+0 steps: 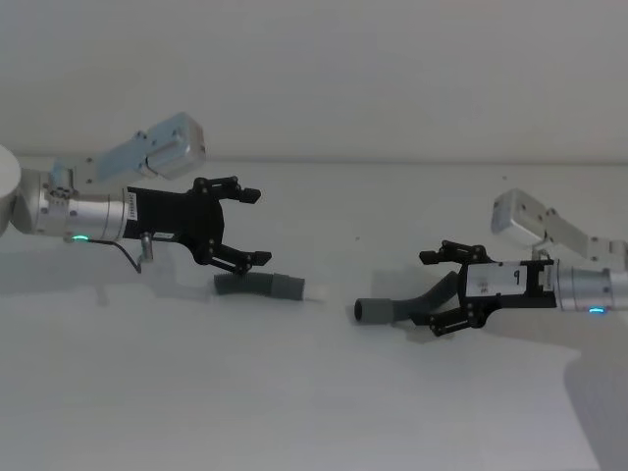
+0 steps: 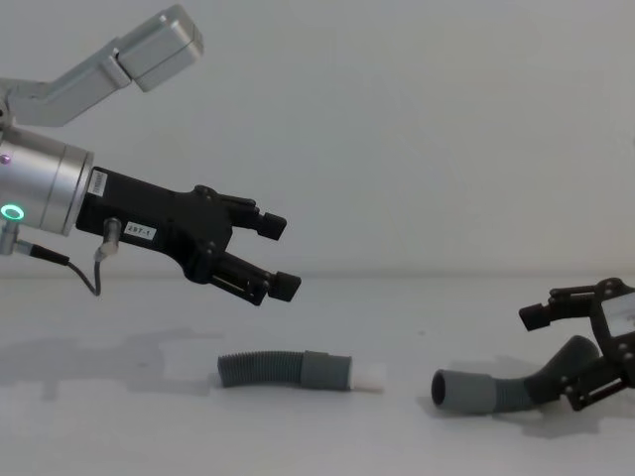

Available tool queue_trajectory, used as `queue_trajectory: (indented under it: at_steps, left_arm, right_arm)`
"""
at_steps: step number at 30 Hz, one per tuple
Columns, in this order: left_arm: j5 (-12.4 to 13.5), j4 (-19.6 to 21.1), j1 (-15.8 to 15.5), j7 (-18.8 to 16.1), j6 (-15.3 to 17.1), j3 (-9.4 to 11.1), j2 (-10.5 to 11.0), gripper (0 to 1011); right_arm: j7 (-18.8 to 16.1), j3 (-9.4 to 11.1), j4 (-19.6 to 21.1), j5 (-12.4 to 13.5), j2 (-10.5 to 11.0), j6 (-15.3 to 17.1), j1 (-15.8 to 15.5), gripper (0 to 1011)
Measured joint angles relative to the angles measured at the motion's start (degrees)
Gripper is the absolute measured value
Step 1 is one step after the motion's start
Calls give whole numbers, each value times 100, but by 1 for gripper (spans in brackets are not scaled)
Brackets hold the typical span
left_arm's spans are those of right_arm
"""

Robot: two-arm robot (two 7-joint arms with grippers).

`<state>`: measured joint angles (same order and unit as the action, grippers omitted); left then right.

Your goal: Use both hands to pick up one end of the pipe from the table, align the ends, and insert them.

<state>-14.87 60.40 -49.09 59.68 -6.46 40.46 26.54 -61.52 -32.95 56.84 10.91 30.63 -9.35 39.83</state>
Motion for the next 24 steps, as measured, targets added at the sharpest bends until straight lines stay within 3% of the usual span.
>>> queue_trajectory:
  at_steps: [16, 24]
  left_arm:
    - [1, -11, -16, 33, 2, 11, 8, 1001]
    - [1, -12, -19, 37, 2, 11, 11, 1001]
  right_arm:
    - [-997, -5, -456, 619, -179, -72, 376, 1002]
    - [-1239, -67, -753, 745, -329, -54, 543, 1002]
